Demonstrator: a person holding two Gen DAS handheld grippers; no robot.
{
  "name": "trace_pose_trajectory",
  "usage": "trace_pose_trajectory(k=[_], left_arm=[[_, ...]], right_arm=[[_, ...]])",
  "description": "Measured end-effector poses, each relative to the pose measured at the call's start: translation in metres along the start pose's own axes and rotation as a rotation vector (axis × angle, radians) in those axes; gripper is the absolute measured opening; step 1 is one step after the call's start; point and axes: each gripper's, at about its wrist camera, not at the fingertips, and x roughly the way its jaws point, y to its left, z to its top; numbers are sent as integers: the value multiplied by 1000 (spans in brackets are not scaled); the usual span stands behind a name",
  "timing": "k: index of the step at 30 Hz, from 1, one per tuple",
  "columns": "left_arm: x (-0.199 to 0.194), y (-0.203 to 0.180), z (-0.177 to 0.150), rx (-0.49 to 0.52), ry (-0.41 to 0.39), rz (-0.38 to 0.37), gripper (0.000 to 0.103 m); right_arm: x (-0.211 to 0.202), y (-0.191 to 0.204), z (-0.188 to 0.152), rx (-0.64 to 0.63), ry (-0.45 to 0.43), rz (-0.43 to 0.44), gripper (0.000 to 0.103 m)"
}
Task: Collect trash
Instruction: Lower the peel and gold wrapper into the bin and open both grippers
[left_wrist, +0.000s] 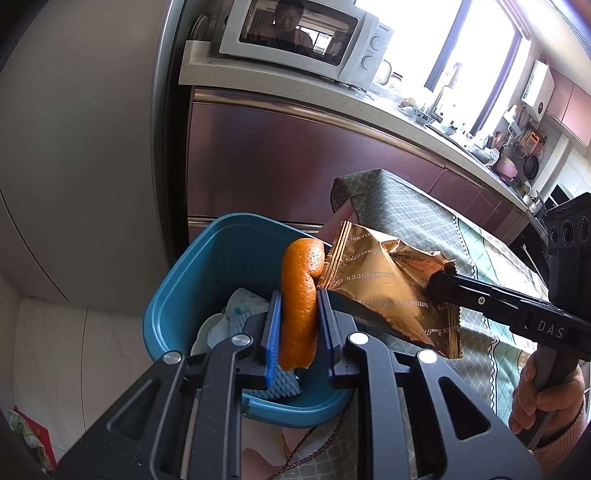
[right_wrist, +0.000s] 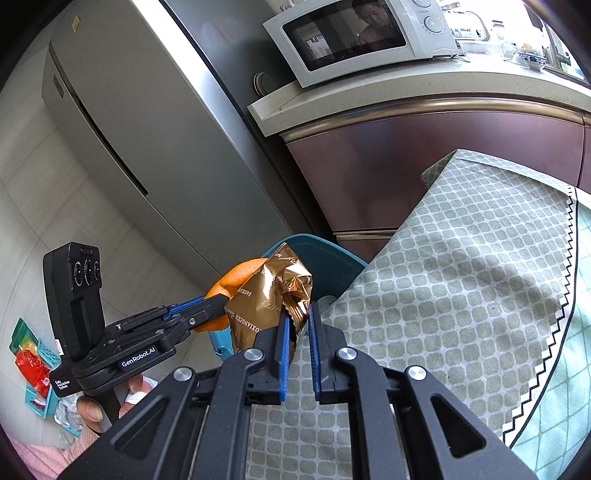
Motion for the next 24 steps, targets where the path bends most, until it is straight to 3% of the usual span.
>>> trace_pose_trajectory(k=[24], left_arm=[[43,7,-3,-28,77,40,20]], right_arm=[[30,4,5,-8,46,-30,10]])
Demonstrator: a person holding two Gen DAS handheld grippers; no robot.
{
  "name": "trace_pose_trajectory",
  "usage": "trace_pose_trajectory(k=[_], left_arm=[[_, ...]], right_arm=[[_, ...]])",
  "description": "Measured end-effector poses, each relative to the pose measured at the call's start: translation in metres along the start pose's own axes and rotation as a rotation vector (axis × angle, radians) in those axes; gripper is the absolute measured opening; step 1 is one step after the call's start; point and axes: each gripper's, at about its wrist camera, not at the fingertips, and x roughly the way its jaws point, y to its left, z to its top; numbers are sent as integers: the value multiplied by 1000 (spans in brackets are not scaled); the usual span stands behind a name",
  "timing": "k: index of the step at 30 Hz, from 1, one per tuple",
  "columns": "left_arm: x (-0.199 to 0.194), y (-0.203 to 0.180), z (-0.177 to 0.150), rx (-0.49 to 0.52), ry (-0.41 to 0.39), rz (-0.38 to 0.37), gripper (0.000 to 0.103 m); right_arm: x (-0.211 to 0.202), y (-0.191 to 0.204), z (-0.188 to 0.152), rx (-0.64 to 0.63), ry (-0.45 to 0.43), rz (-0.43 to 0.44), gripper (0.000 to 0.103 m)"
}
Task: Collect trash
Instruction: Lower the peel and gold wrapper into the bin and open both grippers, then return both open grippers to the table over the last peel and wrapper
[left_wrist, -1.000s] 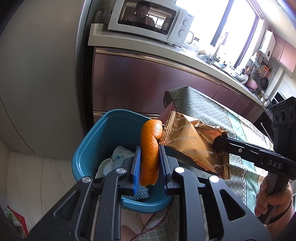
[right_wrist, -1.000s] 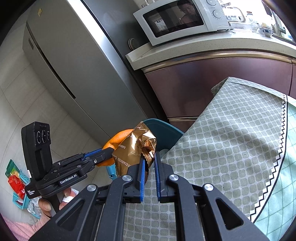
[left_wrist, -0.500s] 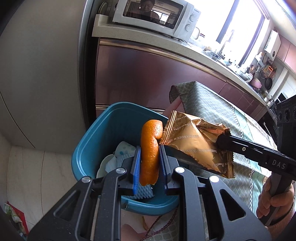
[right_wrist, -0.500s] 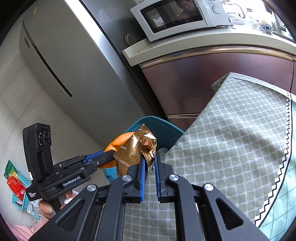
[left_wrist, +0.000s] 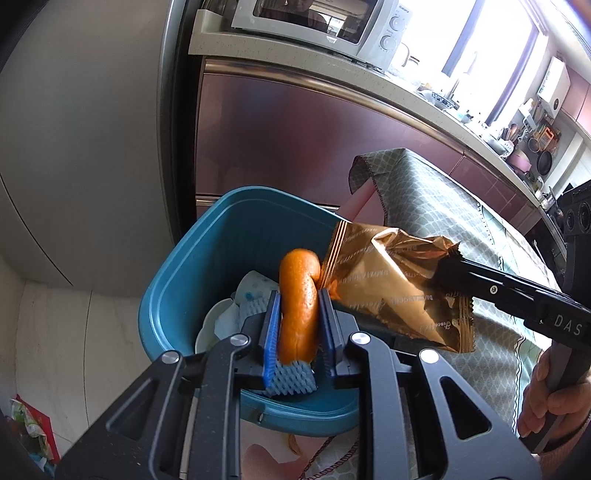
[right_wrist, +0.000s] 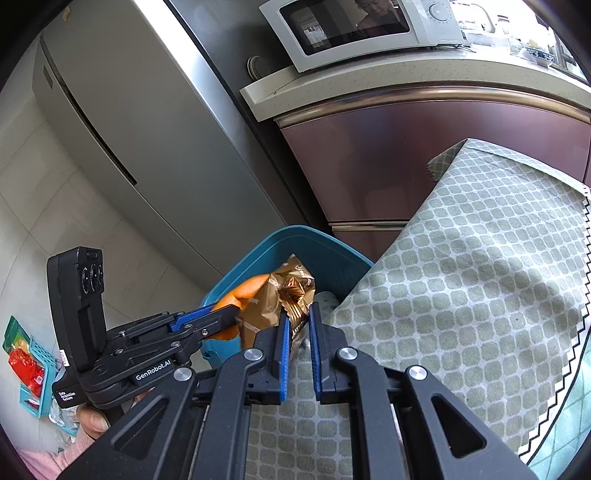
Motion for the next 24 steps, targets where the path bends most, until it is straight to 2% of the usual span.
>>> trace_pose_trajectory(k=[8,16,19,21,24], left_arm=[[16,1,2,-3,28,14,21],[25,0,2,1,36,23,23],[24,-1,3,5,30,21,23],[22,-1,2,5,23,17,23],[19,-3,2,7,17,8,23]], right_arm=[[19,7,5,-30,28,-25,10],[29,9,4,-39,35,-31,15],[27,6,4,-26,27,-33,22],[23,5,4,-26,10,-40,30],[18,3,3,-23,1,-36,30]])
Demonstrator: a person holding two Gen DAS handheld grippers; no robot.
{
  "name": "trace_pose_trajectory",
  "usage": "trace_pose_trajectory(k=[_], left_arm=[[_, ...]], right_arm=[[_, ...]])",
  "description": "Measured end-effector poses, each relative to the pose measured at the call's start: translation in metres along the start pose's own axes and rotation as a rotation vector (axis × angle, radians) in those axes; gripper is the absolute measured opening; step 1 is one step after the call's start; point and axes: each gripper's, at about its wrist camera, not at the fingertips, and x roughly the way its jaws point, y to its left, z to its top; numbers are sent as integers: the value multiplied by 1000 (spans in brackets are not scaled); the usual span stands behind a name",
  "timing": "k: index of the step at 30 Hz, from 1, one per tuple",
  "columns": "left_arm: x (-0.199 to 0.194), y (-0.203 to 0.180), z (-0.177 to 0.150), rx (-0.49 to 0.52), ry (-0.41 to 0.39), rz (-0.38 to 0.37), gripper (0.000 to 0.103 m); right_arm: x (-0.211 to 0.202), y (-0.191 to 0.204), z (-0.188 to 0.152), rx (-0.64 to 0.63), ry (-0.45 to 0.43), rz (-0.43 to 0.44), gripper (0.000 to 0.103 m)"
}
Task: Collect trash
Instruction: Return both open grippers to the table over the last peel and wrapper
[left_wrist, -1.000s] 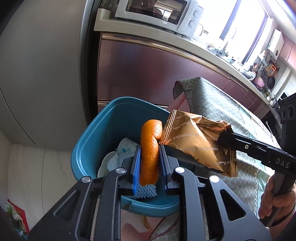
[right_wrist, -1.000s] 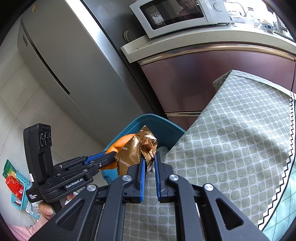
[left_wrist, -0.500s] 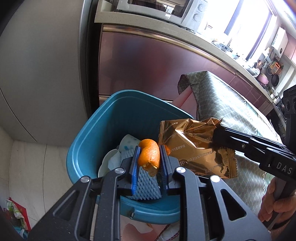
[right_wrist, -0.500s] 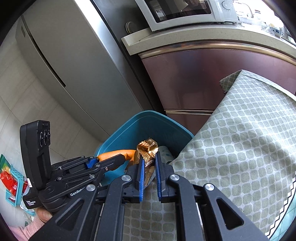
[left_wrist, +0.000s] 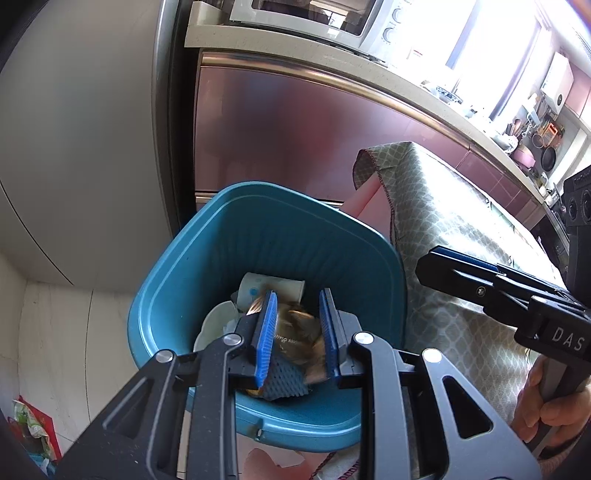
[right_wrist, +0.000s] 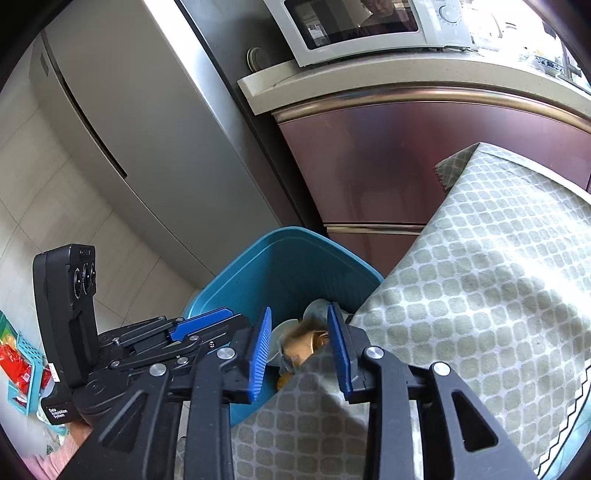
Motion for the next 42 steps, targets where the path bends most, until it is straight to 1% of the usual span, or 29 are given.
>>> trace_pose_trajectory(k=[4,7,9,10,15,16,19,22,24,27,32,35,38,40,42], left_arm=[[-9,-5,-1,13,-20,-22,23],[-21,-11,0,29,-45,-52,23],[-33,-16,0,45,-70,-71,27],[-37,-18,-1,53,-81,-81,28],[-65,-45,-4,122,-136,-154,37],[-69,-52,-5,138,-143,-173,37],[-80,-78,-10,196,-149,-236,40],[-84,-108,-16,256,-138,-295,42],[-84,-133,-22,301,-124,-336,42],[-81,-170,-33,358,-94,-397,42],[-75,-241,-58,457,-29,-490,42],[-73,-282,-75,509,-3,-548,43],[-66,-316,-87,561,33,-580,43],[-58,-339,-95,585,64,-588,43],[-46,-360,-104,609,95,-597,43]], right_arm=[[-9,-4,-5,9,-9,12,30],[-19,-5,-5,10,-27,23,30],[-30,-6,-8,8,-45,32,31],[-38,-7,-11,5,-58,34,31],[-80,-17,-28,5,-119,48,41],[-89,-20,-32,9,-129,48,41],[-122,-36,-52,25,-164,16,42],[-156,-55,-71,70,-200,-34,42],[-182,-70,-86,111,-236,-83,43],[-220,-94,-112,179,-286,-159,44],[-273,-139,-151,293,-343,-291,44],[-298,-166,-171,359,-377,-344,44],[-315,-192,-186,421,-403,-379,44],[-323,-207,-194,453,-409,-410,44],[-331,-223,-202,478,-412,-428,48]])
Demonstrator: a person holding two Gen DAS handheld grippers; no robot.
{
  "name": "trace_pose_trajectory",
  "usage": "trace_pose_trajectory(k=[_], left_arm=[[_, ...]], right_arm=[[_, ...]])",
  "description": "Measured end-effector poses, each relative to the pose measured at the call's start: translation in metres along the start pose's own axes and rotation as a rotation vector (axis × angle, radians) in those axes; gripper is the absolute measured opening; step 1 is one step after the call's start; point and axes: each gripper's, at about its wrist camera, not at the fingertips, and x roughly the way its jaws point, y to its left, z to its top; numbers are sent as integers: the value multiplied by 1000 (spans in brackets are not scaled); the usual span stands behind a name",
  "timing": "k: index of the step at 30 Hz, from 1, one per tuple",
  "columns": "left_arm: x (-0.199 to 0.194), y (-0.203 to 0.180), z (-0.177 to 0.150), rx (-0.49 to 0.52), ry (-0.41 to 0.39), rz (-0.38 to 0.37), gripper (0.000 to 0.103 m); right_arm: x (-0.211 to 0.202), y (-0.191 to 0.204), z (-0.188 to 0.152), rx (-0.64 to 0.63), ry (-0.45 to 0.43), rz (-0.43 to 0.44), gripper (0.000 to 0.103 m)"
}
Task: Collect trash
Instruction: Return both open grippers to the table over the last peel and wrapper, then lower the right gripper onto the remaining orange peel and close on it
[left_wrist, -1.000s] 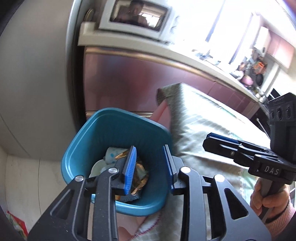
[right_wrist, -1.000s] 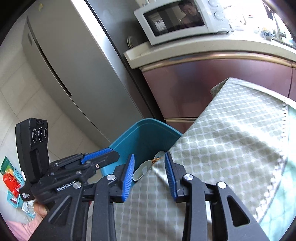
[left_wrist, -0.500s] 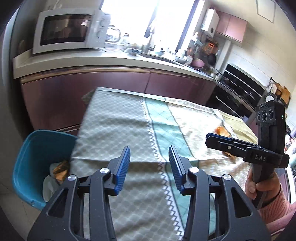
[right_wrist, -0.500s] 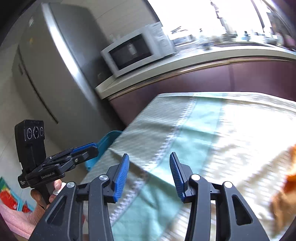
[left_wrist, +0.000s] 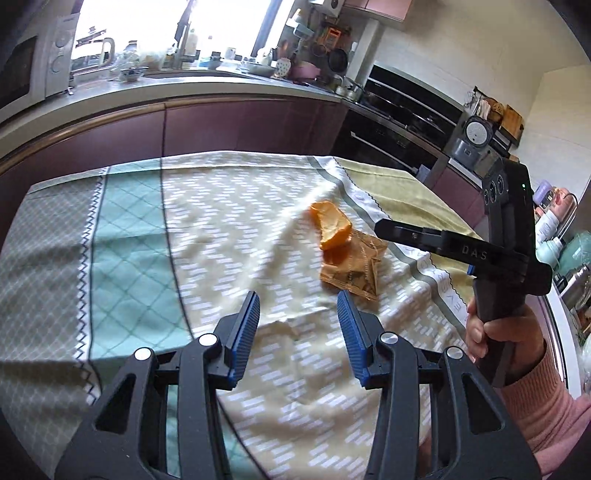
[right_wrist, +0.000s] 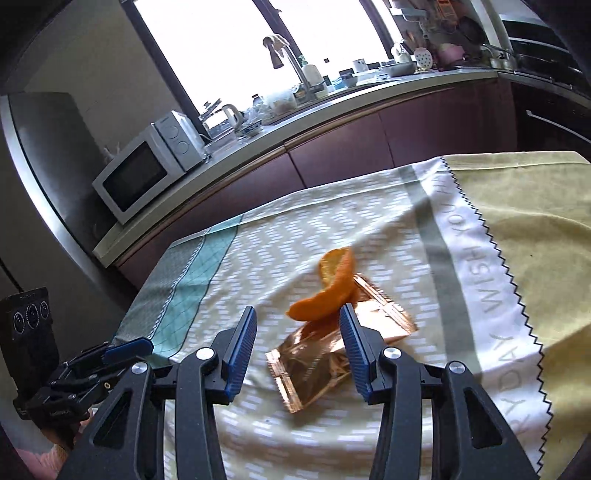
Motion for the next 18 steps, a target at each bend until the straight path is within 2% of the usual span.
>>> trace_pose_trajectory(k=[5,9,13,18], left_arm=[[43,-19,6,8,70,-16,43],[59,-26,6,13,97,-22,43],[61,-21,5,-4,110,-29,43],[58,-9,2,-36,125,-35,45]], right_arm=[[11,-33,5,55,16,-38,49],[23,-50,5,77,55,-37,50],[30,-47,-2,60,85,-6,49],[25,-29,-13,22,116,59,42]])
